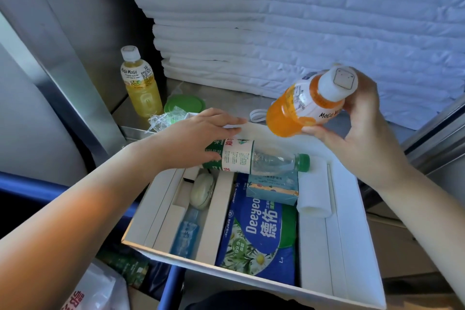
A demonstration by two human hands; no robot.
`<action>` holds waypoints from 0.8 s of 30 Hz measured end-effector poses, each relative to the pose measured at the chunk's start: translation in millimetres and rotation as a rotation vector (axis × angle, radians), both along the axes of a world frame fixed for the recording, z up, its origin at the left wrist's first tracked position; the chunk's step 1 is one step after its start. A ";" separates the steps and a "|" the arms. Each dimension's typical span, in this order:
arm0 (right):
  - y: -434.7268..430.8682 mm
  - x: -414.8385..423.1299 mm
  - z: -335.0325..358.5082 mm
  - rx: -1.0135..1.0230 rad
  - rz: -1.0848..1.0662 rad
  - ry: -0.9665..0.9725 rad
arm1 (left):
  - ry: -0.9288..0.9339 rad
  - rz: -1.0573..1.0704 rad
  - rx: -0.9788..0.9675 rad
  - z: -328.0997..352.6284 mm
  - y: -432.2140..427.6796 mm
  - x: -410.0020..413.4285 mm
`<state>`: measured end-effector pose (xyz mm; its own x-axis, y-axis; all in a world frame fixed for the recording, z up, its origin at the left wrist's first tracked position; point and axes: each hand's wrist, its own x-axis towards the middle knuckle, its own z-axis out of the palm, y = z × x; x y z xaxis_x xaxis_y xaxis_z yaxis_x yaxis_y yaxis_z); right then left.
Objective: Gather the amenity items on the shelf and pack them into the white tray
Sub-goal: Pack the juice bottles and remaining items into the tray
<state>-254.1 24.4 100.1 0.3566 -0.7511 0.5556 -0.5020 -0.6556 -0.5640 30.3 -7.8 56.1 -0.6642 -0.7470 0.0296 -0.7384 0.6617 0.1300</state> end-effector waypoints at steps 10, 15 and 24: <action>15.3 17.6 -8.4 0.239 0.155 0.035 | -0.036 0.018 0.029 -3.3 8.1 4.6; 14.5 23.2 -7.9 0.221 0.165 0.100 | 0.057 0.041 0.101 3.7 13.8 4.7; 7.6 43.4 -3.5 0.007 0.315 0.338 | 0.148 0.099 0.119 19.5 34.7 11.3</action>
<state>-210.7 32.1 96.6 0.7282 -0.5807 0.3641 -0.4357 -0.8022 -0.4081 41.6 26.9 75.6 -0.5826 -0.8122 0.0294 -0.7658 0.5607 0.3150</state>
